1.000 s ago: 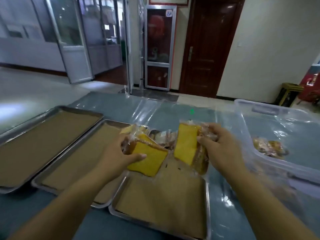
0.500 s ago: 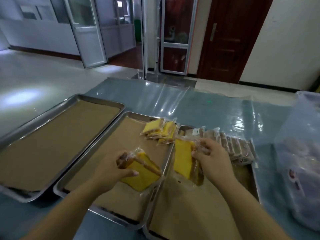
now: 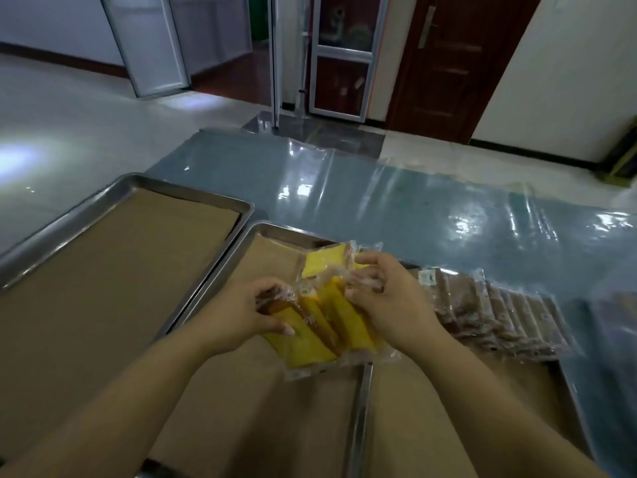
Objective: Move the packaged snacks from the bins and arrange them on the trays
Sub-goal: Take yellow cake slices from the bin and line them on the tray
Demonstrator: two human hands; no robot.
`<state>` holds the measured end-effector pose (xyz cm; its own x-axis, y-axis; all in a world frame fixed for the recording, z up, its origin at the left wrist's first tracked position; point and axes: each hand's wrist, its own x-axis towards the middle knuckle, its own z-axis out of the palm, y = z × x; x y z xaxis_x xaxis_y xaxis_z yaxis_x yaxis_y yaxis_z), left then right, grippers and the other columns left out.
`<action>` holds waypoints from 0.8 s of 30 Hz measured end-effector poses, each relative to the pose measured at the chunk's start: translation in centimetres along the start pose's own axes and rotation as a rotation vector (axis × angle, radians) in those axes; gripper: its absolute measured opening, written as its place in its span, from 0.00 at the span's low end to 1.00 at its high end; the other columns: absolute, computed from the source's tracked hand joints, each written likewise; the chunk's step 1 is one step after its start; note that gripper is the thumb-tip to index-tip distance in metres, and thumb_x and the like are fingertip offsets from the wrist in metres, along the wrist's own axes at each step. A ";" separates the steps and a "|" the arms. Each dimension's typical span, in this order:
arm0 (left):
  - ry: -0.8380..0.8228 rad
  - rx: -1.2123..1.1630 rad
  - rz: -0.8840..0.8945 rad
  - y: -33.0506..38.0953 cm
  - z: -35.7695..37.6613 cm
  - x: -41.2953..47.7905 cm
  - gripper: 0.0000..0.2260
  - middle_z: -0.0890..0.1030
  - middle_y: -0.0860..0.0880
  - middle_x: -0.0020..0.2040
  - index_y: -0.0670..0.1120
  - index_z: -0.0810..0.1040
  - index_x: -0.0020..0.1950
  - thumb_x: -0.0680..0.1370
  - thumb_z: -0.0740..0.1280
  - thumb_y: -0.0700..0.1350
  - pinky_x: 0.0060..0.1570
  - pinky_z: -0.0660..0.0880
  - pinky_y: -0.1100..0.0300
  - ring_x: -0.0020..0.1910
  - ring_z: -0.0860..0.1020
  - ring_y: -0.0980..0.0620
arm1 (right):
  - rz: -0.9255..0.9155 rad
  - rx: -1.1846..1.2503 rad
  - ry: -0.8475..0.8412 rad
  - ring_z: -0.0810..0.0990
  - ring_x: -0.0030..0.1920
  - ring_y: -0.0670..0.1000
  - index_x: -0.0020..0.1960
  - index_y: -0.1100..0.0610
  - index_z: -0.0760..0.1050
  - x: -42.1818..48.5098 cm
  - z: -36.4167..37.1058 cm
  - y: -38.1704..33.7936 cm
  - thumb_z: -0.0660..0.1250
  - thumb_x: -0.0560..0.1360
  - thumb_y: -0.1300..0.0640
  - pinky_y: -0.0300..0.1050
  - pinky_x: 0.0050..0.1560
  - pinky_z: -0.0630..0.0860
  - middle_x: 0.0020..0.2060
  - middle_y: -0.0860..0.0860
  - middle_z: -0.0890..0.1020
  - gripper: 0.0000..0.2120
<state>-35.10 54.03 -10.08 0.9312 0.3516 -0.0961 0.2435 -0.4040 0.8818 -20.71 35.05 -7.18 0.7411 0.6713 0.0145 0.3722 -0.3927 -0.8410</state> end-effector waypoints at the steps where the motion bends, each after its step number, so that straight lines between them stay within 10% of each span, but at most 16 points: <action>1: -0.008 -0.008 0.003 -0.5 -0.6 0.8 0.19 0.83 0.54 0.45 0.57 0.80 0.46 0.59 0.81 0.46 0.46 0.79 0.55 0.46 0.81 0.55 | 0.023 0.008 -0.016 0.78 0.49 0.43 0.56 0.38 0.68 0.6 0.9 -0.2 0.71 0.72 0.53 0.44 0.49 0.77 0.52 0.43 0.78 0.19; 9: -0.038 0.171 0.119 -6.5 -5.8 8.2 0.22 0.76 0.63 0.47 0.62 0.74 0.48 0.63 0.79 0.43 0.47 0.66 0.78 0.50 0.72 0.73 | 0.238 0.189 0.055 0.80 0.46 0.47 0.49 0.40 0.71 6.4 7.9 -1.6 0.73 0.71 0.55 0.38 0.34 0.76 0.47 0.44 0.79 0.16; 18: 0.001 0.265 -0.037 -10.9 -7.4 16.1 0.29 0.56 0.56 0.68 0.69 0.67 0.61 0.67 0.76 0.49 0.69 0.61 0.49 0.69 0.56 0.46 | 0.473 0.253 0.202 0.77 0.29 0.44 0.55 0.50 0.72 14.6 11.5 0.0 0.71 0.72 0.58 0.32 0.21 0.68 0.41 0.47 0.80 0.13; 24: 0.149 0.368 -0.089 -12.1 -5.1 17.8 0.23 0.55 0.54 0.65 0.59 0.68 0.65 0.72 0.71 0.52 0.62 0.63 0.55 0.65 0.59 0.47 | 0.558 0.224 0.312 0.76 0.36 0.43 0.65 0.54 0.66 16.4 12.4 2.1 0.69 0.74 0.51 0.30 0.22 0.69 0.43 0.44 0.77 0.22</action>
<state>-22.89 69.49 -20.14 0.8594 0.5061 -0.0728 0.4272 -0.6323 0.6464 -14.68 53.01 -15.43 0.9276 0.1797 -0.3275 -0.2130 -0.4660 -0.8588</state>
